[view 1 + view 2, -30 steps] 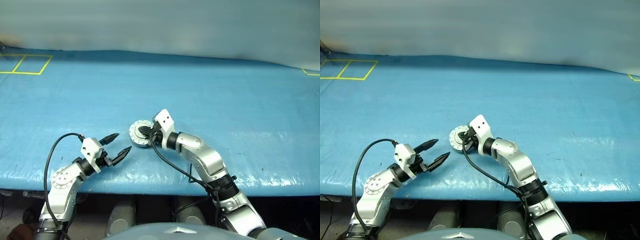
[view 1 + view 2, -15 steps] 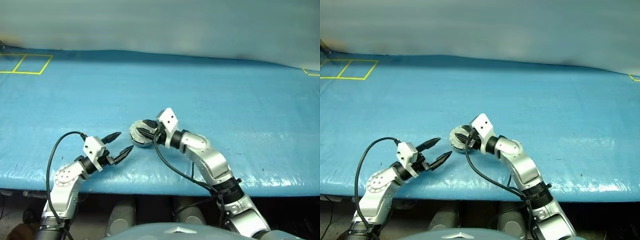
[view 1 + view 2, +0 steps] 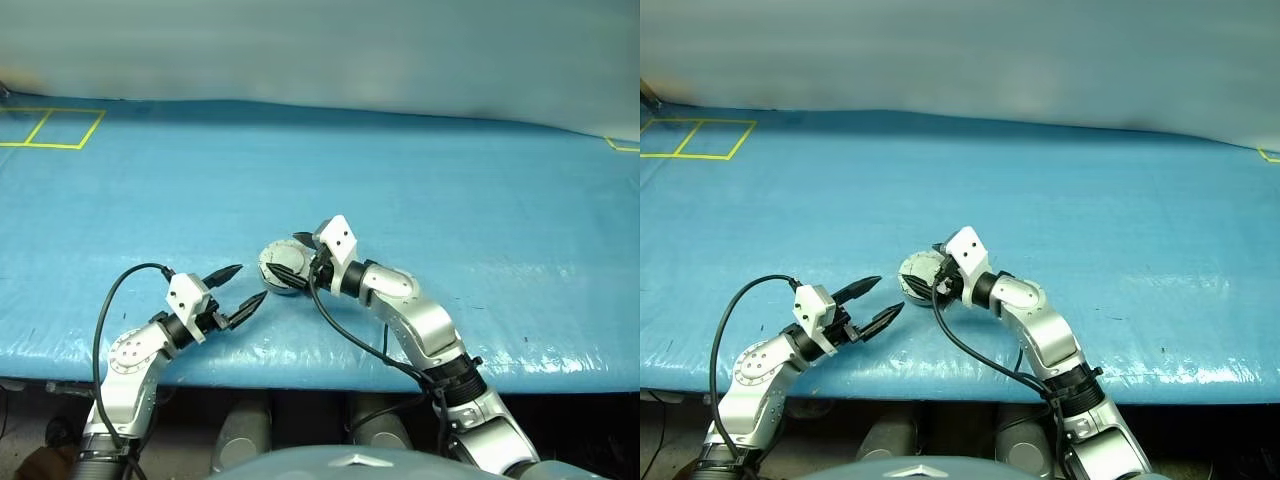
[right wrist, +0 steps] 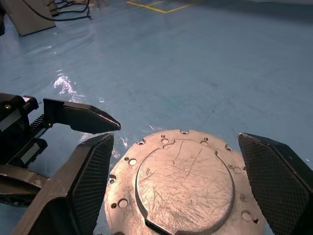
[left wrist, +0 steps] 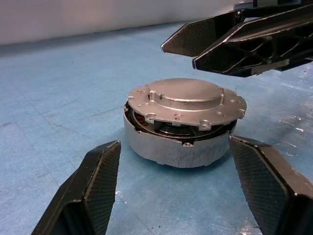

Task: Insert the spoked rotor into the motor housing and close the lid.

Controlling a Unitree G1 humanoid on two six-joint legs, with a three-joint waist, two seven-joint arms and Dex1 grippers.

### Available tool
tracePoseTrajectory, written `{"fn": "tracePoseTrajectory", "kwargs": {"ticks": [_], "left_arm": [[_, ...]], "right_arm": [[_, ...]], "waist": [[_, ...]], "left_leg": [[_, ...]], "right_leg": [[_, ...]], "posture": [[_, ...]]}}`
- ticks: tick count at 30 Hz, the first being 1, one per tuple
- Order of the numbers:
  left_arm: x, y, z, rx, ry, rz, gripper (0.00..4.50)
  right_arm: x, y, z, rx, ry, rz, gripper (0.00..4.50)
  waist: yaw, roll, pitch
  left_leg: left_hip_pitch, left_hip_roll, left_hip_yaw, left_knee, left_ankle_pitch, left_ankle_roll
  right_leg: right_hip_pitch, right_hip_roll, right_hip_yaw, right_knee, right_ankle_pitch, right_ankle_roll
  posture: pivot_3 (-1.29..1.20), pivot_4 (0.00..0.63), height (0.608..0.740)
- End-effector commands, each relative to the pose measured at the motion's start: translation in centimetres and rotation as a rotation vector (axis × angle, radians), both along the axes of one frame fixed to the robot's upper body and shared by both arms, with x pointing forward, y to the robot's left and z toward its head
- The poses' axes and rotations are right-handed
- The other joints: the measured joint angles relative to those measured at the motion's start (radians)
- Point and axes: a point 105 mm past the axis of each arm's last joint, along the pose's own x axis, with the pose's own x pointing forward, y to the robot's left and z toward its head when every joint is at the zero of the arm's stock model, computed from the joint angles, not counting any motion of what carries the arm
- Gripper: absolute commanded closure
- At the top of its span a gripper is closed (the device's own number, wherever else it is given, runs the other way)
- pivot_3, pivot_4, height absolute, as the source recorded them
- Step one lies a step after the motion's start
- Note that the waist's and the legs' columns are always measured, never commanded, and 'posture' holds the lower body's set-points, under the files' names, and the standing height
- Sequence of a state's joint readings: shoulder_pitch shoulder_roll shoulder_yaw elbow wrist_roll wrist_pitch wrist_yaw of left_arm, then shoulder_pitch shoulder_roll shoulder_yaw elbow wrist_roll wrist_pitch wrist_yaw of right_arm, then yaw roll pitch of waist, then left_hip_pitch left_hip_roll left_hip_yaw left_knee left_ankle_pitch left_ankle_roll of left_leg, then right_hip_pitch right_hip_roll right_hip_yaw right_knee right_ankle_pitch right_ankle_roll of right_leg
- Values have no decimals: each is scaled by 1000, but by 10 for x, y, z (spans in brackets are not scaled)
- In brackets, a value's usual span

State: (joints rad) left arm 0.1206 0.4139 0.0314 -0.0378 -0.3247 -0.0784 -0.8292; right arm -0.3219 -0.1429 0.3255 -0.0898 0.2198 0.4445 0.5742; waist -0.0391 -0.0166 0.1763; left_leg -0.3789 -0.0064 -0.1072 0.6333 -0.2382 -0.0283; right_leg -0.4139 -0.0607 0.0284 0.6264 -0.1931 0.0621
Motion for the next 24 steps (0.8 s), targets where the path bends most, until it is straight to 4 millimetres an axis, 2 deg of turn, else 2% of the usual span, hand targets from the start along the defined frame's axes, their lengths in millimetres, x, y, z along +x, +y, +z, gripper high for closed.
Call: {"fn": "tracePoseTrajectory", "kwargs": {"ticks": [1,5,14,17,19,24], "left_arm": [[1,2,5,1,-31,7,647],[1,1,5,3,-31,6,647],[0,3,3,11,-28,10,647],[0,4,4,14,-29,15,647],[0,5,4,15,-30,17,647],[0,6,3,15,-28,20,647]], "right_arm": [[2,1,5,20,-21,-9,374],[5,1,-6,-2,-1,-25,374],[6,3,-15,-33,1,-23,374],[6,3,-15,-35,-4,-21,942],[5,4,-14,-33,-7,-18,1474],[5,7,-5,15,15,-21,1481]], "waist": [[0,0,0],[0,0,0],[0,0,0],[0,0,0],[0,0,0],[-1,0,0]], "left_leg": [[0,0,0,0,0,0],[0,0,0,0,0,0],[0,0,0,-1,0,0],[0,0,0,-1,0,0],[0,0,0,-1,0,0],[0,0,0,-1,0,0]], "right_leg": [[0,0,0,0,0,0],[0,0,0,0,0,0],[0,0,0,0,0,0],[0,0,0,0,0,0],[0,0,0,0,0,0],[0,0,0,0,0,0]], "posture": [[0,150,740],[0,150,740],[0,150,740],[0,150,740],[0,150,740],[0,150,740]]}}
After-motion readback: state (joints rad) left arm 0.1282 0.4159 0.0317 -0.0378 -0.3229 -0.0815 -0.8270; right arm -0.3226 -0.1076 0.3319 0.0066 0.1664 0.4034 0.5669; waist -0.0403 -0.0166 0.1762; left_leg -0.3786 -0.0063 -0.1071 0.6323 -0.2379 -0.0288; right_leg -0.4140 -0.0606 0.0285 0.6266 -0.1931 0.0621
